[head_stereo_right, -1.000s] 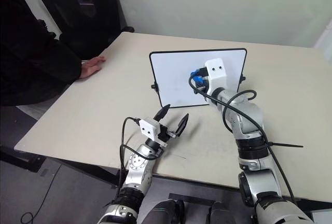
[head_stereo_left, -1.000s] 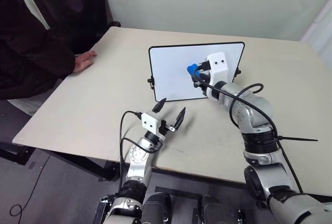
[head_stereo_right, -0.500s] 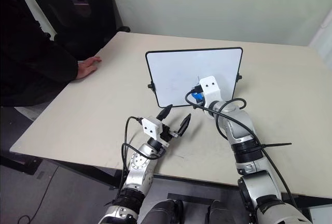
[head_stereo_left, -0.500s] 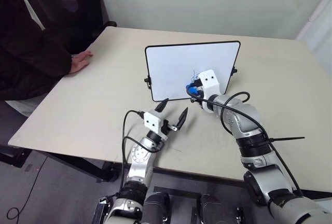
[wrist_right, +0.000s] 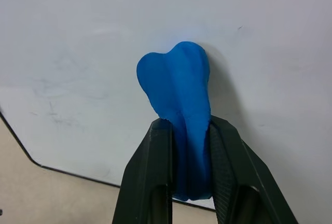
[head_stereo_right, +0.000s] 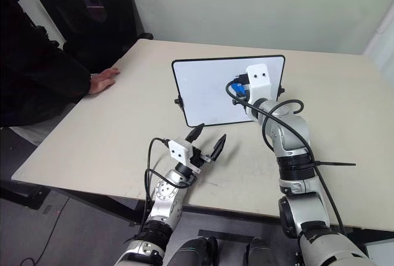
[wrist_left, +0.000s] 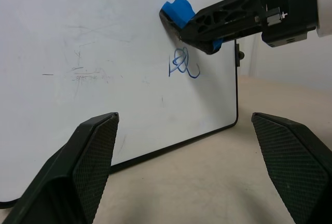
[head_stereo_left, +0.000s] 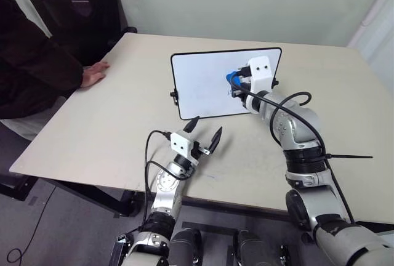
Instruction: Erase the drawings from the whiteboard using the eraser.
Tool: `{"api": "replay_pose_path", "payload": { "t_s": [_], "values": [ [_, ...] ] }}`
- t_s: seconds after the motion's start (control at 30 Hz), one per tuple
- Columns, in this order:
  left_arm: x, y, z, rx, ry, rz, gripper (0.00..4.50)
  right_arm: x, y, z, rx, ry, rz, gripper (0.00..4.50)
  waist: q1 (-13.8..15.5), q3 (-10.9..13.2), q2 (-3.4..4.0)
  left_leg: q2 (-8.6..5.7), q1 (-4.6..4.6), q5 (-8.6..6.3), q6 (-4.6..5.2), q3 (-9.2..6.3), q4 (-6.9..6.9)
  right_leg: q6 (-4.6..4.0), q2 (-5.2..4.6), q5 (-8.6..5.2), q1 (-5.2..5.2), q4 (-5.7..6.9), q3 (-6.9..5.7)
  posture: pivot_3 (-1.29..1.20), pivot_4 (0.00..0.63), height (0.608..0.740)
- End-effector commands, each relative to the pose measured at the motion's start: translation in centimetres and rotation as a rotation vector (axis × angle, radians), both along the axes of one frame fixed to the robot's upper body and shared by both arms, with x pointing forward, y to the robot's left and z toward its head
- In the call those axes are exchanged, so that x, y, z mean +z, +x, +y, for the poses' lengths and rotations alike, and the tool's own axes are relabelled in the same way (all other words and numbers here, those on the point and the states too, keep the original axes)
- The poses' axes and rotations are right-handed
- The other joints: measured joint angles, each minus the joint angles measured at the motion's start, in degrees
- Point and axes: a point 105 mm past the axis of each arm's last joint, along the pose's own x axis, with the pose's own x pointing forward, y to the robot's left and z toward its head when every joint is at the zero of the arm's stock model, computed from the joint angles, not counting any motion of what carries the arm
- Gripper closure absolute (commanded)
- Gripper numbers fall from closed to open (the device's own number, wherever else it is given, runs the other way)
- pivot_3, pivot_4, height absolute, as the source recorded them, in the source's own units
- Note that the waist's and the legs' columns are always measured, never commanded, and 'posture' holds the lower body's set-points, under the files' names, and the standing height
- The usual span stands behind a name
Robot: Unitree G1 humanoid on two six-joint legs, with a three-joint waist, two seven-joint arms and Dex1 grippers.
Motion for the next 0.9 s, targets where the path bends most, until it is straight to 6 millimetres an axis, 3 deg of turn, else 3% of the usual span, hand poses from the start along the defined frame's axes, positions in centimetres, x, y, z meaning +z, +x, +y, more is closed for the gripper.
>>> {"api": "replay_pose_path", "payload": {
  "t_s": [0.03, 0.13, 0.33, 0.57, 0.77, 0.9],
  "values": [
    [-0.4, -0.3, 0.3, -0.004, -0.003, -0.004, 0.00, 0.2, 0.0, -0.2, -0.020, -0.018, -0.027, 3.72, 0.0, 0.0, 0.00, 0.00, 0.00, 0.00, 0.00, 0.00, 0.00, 0.01, 0.00, 0.00, 0.00, 0.00, 0.00, 0.00, 0.150, 0.740],
    [-0.5, -0.3, 0.4, -0.004, -0.002, -0.007, 0.00, -2.4, 0.0, -0.5, -0.030, -0.086, 0.063, 3.72, 0.0, 0.0, 0.00, 0.00, 0.10, 0.00, 0.00, 0.00, 0.00, 0.03, 0.00, -0.01, 0.07, 0.00, 0.00, 0.00, 0.150, 0.740],
    [-0.4, -0.3, 0.3, -0.003, -0.003, -0.011, 0.00, -3.8, 0.1, -1.0, -0.056, -0.108, 0.128, 3.72, 0.0, 0.0, 0.00, 0.00, 0.14, -0.01, -0.02, 0.00, 0.00, 0.06, 0.00, 0.01, 0.06, 0.00, 0.01, 0.00, 0.150, 0.740],
    [-0.3, -0.5, -0.5, -0.018, 0.000, -0.015, 0.00, -2.6, 0.2, -0.6, -0.041, -0.099, 0.099, 3.72, 0.0, 0.0, 0.00, 0.00, 0.15, -0.02, -0.03, -0.01, -0.01, 0.05, 0.00, 0.02, 0.05, 0.00, 0.01, 0.00, 0.150, 0.740],
    [1.2, -0.8, -0.8, -0.012, -0.012, -0.041, 0.00, -2.2, 0.3, -0.9, -0.054, -0.090, 0.088, 3.72, 0.0, 0.0, 0.00, 0.00, 0.12, -0.02, -0.04, 0.00, -0.01, 0.04, 0.00, 0.02, 0.02, -0.03, 0.02, 0.00, 0.150, 0.740],
    [2.2, -0.8, -1.1, -0.011, -0.017, -0.047, 0.00, 0.3, 0.8, -1.2, -0.070, 0.003, 0.017, 3.72, 0.0, 0.1, -0.14, 0.00, -0.08, -0.02, -0.05, 0.00, -0.01, 0.02, 0.00, 0.04, -0.20, 0.00, 0.03, 0.00, 0.150, 0.740]
  ]
}}
